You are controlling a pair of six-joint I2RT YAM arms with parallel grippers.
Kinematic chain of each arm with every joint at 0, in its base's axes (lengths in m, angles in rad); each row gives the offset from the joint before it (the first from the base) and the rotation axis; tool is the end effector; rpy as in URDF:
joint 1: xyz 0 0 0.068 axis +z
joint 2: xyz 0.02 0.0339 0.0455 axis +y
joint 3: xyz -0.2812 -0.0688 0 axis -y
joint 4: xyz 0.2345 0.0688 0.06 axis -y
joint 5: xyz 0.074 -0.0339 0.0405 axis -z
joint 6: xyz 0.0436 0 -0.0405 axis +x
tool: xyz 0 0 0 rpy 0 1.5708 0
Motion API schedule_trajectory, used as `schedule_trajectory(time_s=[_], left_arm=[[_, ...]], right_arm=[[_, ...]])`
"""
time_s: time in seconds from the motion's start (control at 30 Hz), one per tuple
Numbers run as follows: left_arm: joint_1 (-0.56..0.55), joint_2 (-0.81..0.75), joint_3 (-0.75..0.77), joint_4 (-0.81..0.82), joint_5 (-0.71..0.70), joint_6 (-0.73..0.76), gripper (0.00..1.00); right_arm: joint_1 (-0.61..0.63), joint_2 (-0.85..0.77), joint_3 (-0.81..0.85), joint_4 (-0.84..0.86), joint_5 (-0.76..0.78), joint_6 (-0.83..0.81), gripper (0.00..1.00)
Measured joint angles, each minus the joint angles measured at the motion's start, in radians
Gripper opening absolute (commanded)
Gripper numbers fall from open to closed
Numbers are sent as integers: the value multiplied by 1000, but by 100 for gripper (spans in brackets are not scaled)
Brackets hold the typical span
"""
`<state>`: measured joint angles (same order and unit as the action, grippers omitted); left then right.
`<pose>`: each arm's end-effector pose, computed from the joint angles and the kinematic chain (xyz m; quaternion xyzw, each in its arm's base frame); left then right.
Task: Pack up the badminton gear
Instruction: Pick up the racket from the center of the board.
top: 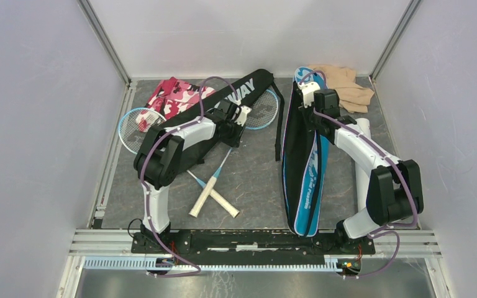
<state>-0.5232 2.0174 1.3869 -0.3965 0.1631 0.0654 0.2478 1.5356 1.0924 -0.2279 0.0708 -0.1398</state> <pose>0.3662 -0.2194 0.1772 0.2994 0.9124 -0.1372 0.2429 0.3301 0.0803 0.2751 -0.1582 0.8861 -0.0084 0.4356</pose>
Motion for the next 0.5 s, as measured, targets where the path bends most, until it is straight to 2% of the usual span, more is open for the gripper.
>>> schedule_trajectory(time_s=[0.2, 0.33, 0.5], left_arm=[[0, 0, -8, 26, 13, -40, 11], [0, -10, -8, 13, 75, -51, 2], [-1, -58, -5, -40, 161, -60, 2]], right_arm=[[-18, 0, 32, -41, 5, -19, 0], [-38, 0, 51, -64, 9, -30, 0], [-66, 0, 68, -89, 9, -40, 0]])
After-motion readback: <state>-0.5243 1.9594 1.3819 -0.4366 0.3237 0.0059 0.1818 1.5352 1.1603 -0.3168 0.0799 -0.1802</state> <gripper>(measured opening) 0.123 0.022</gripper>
